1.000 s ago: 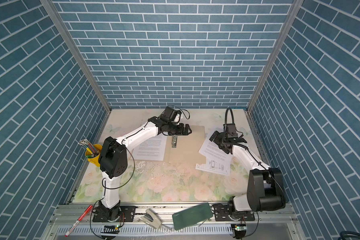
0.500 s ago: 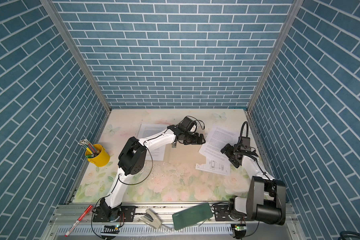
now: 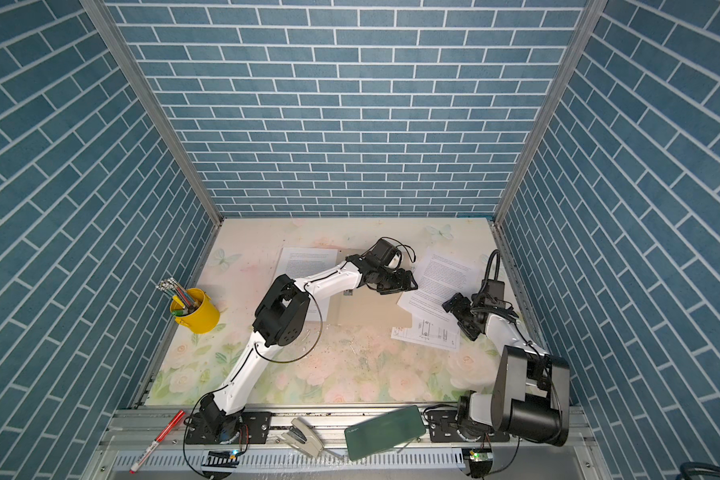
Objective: Put the files into the folder
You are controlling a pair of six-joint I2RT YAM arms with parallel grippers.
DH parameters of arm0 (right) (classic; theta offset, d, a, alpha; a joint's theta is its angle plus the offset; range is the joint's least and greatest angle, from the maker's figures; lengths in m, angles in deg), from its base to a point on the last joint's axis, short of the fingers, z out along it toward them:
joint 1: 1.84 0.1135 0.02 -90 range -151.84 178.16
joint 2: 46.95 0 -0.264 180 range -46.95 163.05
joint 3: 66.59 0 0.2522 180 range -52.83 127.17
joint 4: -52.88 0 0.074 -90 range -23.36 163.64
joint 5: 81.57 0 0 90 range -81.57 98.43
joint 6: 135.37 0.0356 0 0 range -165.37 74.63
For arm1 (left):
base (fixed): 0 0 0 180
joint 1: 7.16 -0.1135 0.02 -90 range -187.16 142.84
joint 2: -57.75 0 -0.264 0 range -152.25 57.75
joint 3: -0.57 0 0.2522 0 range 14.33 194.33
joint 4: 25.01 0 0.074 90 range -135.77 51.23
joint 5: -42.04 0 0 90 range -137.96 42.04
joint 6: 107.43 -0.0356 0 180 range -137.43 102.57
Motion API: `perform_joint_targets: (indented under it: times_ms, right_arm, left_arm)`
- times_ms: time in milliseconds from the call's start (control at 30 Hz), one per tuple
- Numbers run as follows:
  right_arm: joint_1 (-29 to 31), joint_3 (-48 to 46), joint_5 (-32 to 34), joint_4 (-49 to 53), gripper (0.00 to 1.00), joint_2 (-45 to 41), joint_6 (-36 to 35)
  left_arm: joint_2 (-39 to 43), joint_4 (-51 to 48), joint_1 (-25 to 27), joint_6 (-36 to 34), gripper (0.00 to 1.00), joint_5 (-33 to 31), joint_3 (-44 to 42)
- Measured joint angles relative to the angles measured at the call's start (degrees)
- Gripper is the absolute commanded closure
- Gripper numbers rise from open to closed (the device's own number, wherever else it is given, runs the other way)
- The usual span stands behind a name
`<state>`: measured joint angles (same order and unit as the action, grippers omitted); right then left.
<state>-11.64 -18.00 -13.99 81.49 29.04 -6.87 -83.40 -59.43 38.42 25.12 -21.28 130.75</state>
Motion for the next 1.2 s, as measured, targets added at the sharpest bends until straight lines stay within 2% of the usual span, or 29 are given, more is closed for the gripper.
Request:
perform_joint_targets:
  times_ms: [200,433,733,1200]
  right_arm:
    - [-0.61,0.00,-0.96,0.11,0.11,0.09,-0.26]
    - [-0.98,0.00,-2.21,0.13,0.13,2.03,-2.21]
    - [-1.81,0.07,-3.02,0.04,0.14,2.49,-3.08]
    - [-2.10,0.15,-5.27,-1.81,0.16,3.82,-3.69]
  left_arm:
    - [-0.42,0.50,0.15,2.08,0.29,1.33,-0.11]
    - [-0.07,7.61,0.24,5.79,0.29,3.02,-3.98]
    - [3.58,7.80,0.46,5.79,0.28,0.72,-9.16]
    - [4.00,15.67,0.46,9.40,0.32,3.98,-13.57]
